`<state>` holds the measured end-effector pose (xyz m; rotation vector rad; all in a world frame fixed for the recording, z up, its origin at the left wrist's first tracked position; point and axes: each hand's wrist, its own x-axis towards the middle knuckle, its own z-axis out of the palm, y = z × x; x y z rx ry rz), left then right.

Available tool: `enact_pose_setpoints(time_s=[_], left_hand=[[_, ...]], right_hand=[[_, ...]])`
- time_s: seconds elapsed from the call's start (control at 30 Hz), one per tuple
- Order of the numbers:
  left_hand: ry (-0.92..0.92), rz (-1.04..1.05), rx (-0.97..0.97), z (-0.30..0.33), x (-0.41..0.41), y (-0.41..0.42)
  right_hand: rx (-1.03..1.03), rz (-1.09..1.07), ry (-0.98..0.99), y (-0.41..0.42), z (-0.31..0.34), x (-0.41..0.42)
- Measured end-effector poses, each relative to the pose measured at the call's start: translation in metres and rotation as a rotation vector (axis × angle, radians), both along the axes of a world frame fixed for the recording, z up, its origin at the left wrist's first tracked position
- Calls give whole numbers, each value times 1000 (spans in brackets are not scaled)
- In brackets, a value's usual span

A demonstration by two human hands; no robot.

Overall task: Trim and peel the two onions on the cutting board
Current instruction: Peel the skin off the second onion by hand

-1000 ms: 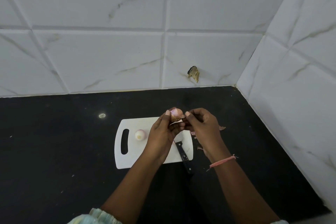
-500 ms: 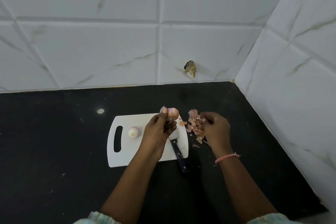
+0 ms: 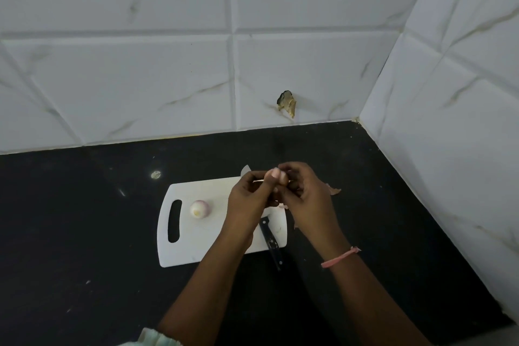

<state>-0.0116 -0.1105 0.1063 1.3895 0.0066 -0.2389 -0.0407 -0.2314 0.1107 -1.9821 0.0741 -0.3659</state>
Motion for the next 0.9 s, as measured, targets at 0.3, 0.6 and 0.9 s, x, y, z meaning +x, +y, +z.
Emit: enact_pose_setpoints(time_s=[0.3,0.6,0.9], left_hand=[[-207,-1,324,-11,11,-14],[-236,46,308,-4,16,-11],[-257,144,251,0,7,-11]], right_hand=[[50,-78,-86,2,-9,6],[211,-85,-89,-4,-12,10],[449,-48,12,-6,-7,3]])
